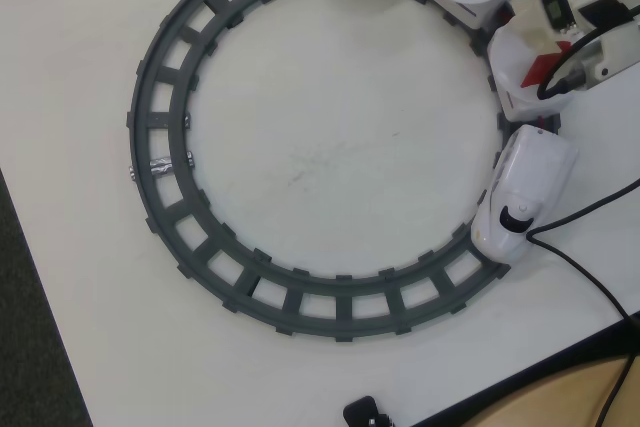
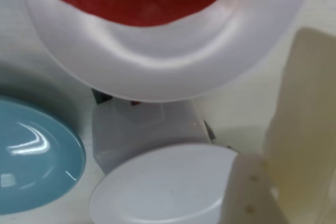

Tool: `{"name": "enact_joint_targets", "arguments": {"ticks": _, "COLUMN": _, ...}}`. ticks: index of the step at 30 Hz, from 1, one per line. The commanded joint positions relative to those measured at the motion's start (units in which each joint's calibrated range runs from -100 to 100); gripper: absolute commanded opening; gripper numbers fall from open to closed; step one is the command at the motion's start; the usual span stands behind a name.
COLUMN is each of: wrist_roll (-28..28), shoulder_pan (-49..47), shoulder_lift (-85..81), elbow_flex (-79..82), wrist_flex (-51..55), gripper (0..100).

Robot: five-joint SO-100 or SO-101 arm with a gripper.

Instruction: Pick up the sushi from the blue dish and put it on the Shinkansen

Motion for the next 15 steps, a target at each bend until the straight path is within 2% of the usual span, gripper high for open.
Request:
{"name": "enact_joint_targets", "arguments": {"ticks": 1, "wrist_roll": -0.2, "shoulder_pan": -0.2, "shoulder_lift": -0.2, "elbow_flex": -0.5, "wrist_flex": 0.0, "gripper": 2}}
{"name": "enact_joint_targets", "arguments": {"ticks": 15, "wrist_roll": -0.2, "shoulder_pan": 1.3, "shoulder_lift": 0.1, "elbow_flex": -0.3, "wrist_flex": 0.2, "gripper": 2}}
